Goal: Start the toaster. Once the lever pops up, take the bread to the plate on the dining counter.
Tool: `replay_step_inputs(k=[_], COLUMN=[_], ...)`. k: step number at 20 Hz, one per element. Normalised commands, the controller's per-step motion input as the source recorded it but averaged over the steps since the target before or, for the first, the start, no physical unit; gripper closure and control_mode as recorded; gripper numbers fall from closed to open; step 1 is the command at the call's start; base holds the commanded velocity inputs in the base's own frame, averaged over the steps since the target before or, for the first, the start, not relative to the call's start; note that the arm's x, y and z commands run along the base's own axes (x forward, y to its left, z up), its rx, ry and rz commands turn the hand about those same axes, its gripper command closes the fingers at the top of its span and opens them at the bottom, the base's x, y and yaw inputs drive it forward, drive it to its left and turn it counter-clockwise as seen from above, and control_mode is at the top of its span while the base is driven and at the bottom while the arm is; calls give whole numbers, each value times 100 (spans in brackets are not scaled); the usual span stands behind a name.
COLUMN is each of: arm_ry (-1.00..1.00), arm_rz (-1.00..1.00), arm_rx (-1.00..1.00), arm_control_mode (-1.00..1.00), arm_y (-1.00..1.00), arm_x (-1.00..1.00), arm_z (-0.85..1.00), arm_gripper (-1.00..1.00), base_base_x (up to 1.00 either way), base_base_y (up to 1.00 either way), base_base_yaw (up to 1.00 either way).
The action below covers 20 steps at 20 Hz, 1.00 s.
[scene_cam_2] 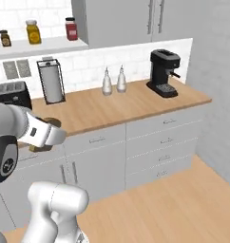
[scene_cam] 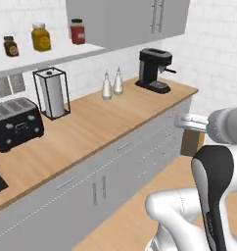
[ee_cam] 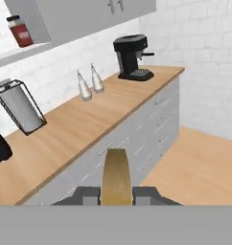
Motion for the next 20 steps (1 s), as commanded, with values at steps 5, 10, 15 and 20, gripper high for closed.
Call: replay_step_inputs(k=[5,10,15,20], arm_ry=[0,0,0,0], arm_rz=[0,0,0,0], arm_rx=[0,0,0,0], arm_control_mode=[100,100,100,100], arm_y=[0,0,0,0], arm_x=[0,0,0,0], arm_z=[0,0,0,0], arm_gripper=[100,100,100,100], base_base_x=[0,0,0,0], base_base_y=[-18,-29,-34,-28], base_base_yaw=[-94,-92,-90,-89])
